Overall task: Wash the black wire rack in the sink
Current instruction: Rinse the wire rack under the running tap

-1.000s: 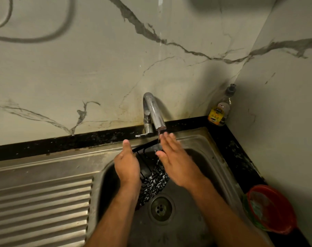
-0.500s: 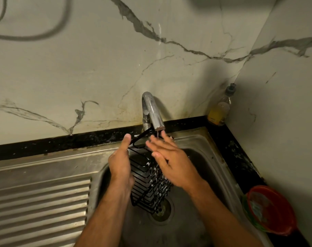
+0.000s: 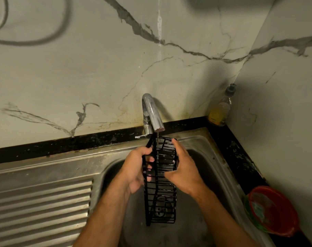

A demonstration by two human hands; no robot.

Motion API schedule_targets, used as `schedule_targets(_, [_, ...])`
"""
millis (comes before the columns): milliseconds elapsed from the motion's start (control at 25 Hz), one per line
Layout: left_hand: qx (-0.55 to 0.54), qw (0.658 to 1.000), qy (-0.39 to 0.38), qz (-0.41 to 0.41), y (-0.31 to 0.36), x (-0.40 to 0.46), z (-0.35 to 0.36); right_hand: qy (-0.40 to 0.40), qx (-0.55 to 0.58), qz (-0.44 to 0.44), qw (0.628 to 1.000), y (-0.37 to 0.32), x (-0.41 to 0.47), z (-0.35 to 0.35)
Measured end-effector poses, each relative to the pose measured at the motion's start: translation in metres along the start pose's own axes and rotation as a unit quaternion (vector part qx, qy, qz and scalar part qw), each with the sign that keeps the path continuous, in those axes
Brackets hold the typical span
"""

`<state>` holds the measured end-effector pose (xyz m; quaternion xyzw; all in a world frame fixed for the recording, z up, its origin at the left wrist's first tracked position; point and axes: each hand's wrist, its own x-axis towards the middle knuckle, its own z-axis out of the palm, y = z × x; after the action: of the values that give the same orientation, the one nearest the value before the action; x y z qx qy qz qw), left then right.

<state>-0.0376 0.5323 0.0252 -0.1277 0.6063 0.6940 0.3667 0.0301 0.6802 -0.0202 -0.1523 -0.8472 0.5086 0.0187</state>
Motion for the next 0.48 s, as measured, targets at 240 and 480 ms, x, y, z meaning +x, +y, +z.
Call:
schedule_targets(240, [-0.036, 0.999, -0.027, -0.016, 0.002, -0.008, 0.002, 0.01, 0.008, -0.048, 0.999, 0.004, -0.013, -0.002])
schedule_targets(480, [-0.263, 0.964, 0.026, -0.01, -0.001, -0.009, 0.013, -0.095, -0.043, -0.02, 0.994, -0.02, 0.0, -0.022])
